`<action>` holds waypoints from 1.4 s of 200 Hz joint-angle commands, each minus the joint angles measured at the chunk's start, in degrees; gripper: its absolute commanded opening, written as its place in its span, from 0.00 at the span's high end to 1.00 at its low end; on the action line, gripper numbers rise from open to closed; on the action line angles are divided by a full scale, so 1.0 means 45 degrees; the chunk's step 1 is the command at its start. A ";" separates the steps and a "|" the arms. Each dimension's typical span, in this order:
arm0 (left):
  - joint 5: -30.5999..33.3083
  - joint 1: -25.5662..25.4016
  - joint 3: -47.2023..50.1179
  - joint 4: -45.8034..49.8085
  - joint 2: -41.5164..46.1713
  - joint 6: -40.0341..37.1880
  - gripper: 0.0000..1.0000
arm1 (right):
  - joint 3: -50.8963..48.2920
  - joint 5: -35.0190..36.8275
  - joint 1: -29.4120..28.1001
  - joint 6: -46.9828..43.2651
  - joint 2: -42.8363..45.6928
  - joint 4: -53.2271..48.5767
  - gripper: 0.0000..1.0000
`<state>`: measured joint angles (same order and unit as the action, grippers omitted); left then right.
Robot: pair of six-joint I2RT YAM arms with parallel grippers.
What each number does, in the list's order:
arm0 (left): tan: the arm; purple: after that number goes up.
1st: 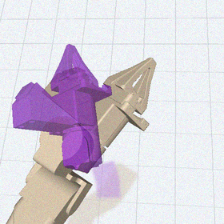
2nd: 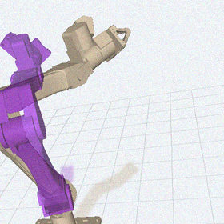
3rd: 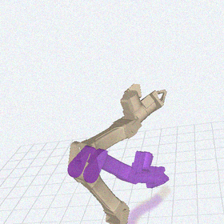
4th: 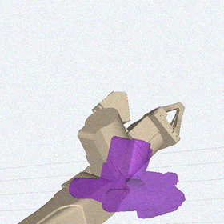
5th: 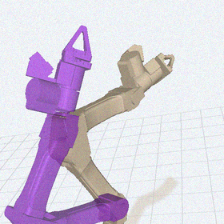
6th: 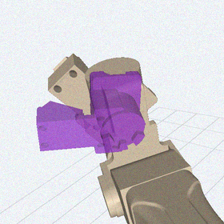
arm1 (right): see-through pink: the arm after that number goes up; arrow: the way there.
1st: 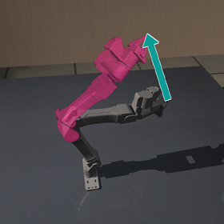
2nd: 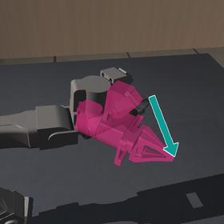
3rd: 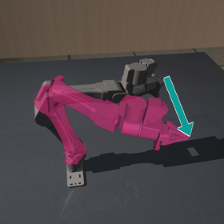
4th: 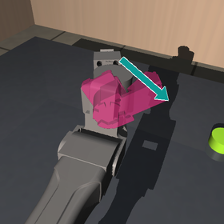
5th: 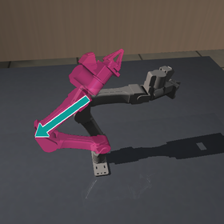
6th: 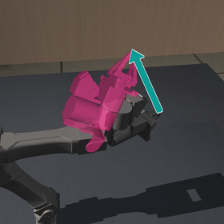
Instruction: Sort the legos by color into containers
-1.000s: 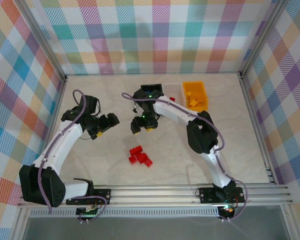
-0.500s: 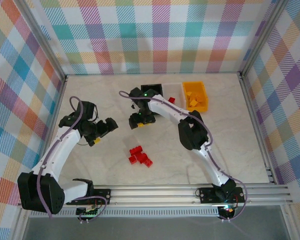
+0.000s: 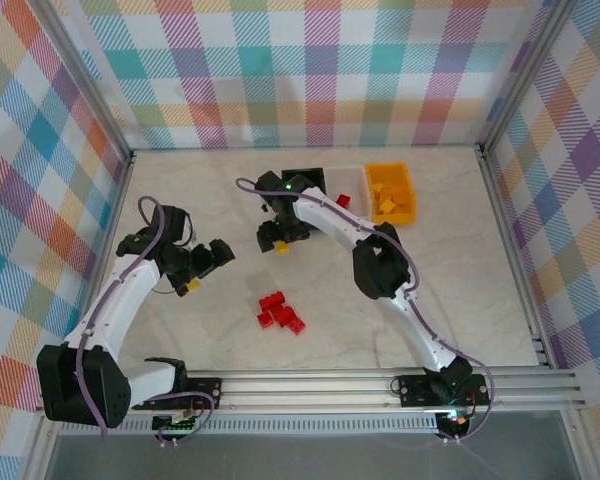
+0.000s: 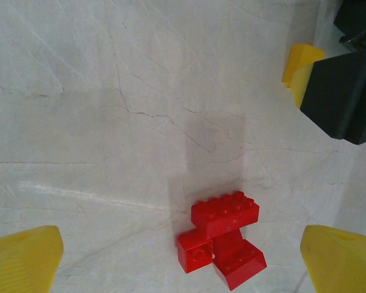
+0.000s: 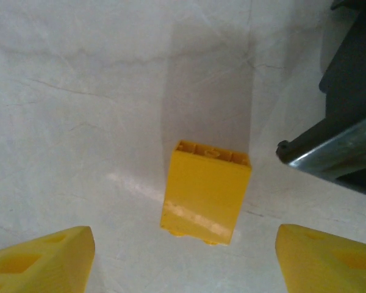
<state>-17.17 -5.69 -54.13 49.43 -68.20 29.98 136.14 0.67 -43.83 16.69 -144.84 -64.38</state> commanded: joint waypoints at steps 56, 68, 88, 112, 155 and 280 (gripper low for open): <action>-0.0557 0.0191 -0.0085 0.0192 -0.0362 -0.0099 0.00 | 0.0978 0.1104 0.0035 -0.0211 -0.1044 -0.0154 0.34; -0.0616 0.0208 -0.0115 0.0207 -0.0441 -0.0097 0.00 | 0.0994 0.1260 0.0034 -0.0183 -0.1167 -0.0137 0.36; -0.0609 0.0211 -0.0123 0.0190 -0.0503 -0.0080 0.00 | 0.0998 0.1416 -0.0023 -0.0173 -0.1271 -0.0185 0.40; -0.0658 0.0208 -0.0101 0.0081 -0.0656 0.0009 0.00 | 0.0829 0.1863 -0.0227 -0.0423 -0.1271 -0.0259 0.41; -0.0599 0.0207 0.0024 -0.0063 -0.0519 0.0208 0.00 | 0.0736 0.1975 -0.0337 -0.0677 -0.1154 -0.0210 0.47; -0.0535 0.0208 0.0043 0.0264 -0.0478 0.0003 0.00 | 0.0818 0.2488 -0.0562 -0.0625 -0.1247 -0.0341 0.41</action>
<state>-19.03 -5.52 -53.47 49.36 -69.71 30.63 139.31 9.98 -45.87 14.09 -149.21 -64.16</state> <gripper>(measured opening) 0.999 0.611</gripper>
